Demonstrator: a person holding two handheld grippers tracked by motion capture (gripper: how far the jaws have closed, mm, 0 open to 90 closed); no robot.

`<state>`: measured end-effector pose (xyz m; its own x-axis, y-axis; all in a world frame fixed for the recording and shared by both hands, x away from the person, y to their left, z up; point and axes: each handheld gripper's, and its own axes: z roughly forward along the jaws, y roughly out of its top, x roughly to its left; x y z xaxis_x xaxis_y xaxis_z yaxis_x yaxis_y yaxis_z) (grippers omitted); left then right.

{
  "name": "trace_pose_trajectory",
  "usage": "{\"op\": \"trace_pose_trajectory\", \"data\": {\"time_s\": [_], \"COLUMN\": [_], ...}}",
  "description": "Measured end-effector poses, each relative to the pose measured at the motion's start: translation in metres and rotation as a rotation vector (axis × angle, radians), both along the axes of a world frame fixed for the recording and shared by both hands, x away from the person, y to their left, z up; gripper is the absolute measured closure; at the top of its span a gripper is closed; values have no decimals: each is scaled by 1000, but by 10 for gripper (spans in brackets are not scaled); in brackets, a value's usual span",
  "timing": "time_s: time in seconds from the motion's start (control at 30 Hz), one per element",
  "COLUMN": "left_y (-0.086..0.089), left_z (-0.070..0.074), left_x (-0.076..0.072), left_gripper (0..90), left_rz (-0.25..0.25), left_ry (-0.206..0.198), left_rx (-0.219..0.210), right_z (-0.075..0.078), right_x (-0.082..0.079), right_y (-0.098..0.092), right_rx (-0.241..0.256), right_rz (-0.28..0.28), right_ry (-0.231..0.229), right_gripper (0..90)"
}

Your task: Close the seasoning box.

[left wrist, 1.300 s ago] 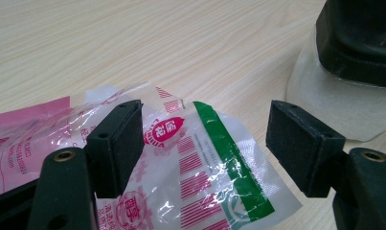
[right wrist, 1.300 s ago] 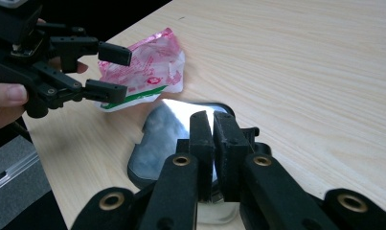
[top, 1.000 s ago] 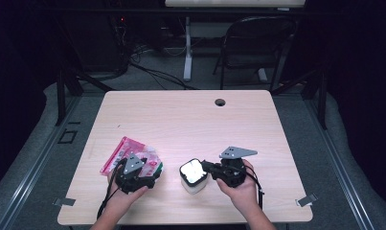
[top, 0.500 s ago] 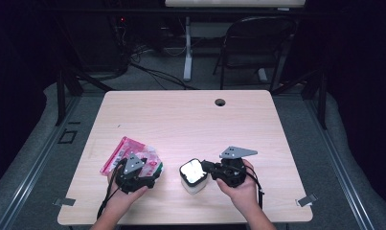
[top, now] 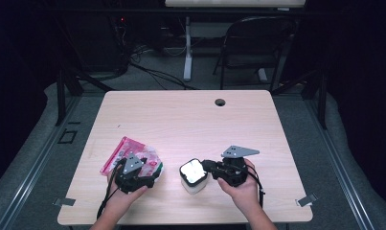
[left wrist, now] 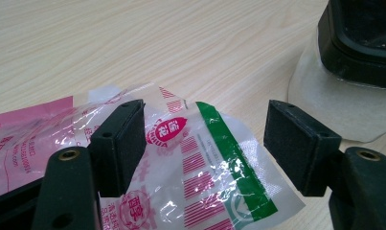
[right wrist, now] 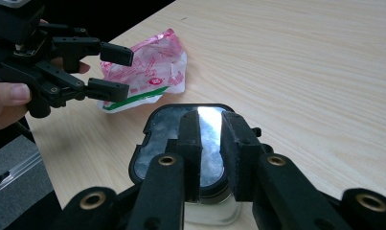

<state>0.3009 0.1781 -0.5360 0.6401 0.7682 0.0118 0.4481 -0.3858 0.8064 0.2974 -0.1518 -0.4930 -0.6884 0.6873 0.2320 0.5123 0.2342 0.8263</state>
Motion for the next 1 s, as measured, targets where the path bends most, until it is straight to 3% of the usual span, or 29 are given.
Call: {"op": "trace_pose_trajectory", "data": {"time_s": [0.4,1.0], "left_y": [1,4], "left_z": [1,2], "left_x": [0,1], "left_gripper": [307,309], "left_rz": [2,12], "left_ry": [0,0], "left_rx": [-5,-9], "right_z": [2,4], "right_x": [2,11], "right_y": [-6,-33], "right_rx": [12,48], "right_rz": [-16,-100], "right_ry": [8,20], "right_gripper": [740,675]}}
